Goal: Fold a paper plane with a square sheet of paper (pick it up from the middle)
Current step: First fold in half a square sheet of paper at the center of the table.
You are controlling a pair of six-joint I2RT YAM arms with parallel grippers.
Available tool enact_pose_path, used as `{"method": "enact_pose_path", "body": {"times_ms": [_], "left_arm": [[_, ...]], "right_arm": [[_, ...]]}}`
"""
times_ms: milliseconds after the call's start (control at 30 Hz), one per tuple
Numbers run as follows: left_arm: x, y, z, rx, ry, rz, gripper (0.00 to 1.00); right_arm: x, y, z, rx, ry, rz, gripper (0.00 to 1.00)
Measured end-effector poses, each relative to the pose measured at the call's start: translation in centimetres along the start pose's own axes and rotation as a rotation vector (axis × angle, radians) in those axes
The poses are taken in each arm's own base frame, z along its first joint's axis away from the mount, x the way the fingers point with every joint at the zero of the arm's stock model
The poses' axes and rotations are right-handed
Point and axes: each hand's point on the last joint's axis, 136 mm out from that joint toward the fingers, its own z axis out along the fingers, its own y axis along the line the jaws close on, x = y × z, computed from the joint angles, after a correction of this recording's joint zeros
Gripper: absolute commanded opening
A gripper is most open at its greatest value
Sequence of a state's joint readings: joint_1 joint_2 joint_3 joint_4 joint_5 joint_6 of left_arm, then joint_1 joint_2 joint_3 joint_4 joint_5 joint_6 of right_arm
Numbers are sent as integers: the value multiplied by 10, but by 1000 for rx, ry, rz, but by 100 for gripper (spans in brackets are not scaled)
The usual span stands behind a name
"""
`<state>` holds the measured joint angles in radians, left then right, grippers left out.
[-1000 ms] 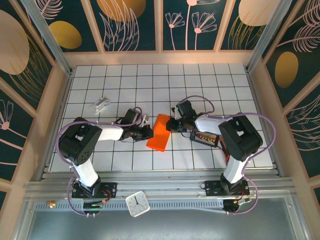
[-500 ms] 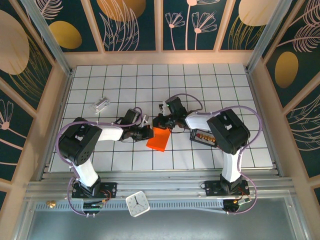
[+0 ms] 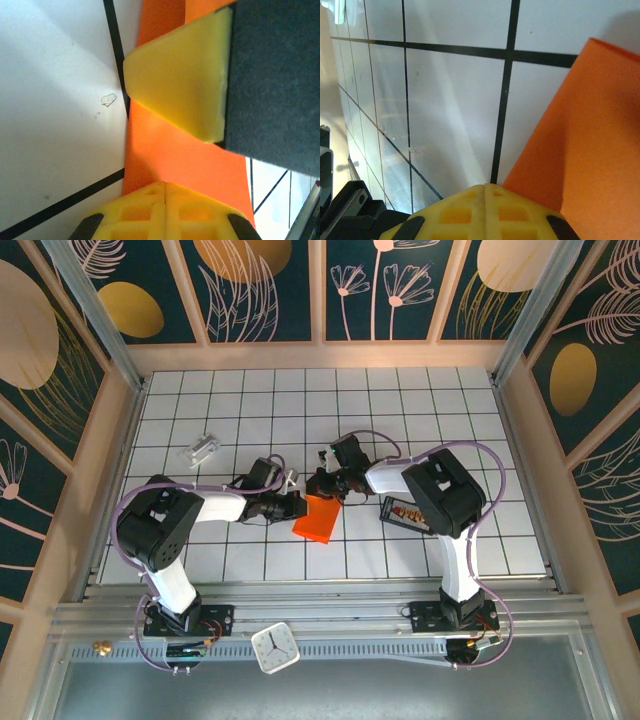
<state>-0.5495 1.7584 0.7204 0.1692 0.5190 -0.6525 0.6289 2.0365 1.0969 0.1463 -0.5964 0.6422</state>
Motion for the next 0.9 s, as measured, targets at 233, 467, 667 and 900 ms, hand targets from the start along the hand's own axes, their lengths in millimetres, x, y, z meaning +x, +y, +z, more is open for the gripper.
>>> {"method": "enact_pose_path", "body": {"times_ms": [233, 467, 667, 900], "left_arm": [[3, 1, 0, 3, 7, 34, 0], [5, 1, 0, 13, 12, 75, 0], [6, 0, 1, 18, 13, 93, 0], [6, 0, 1, 19, 13, 105, 0]], "right_arm": [[-8, -4, -2, -1, 0, 25, 0], [-18, -9, -4, 14, -10, 61, 0], [-39, -19, -9, 31, -49, 93, 0], [-51, -22, -9, 34, -40, 126, 0]]}}
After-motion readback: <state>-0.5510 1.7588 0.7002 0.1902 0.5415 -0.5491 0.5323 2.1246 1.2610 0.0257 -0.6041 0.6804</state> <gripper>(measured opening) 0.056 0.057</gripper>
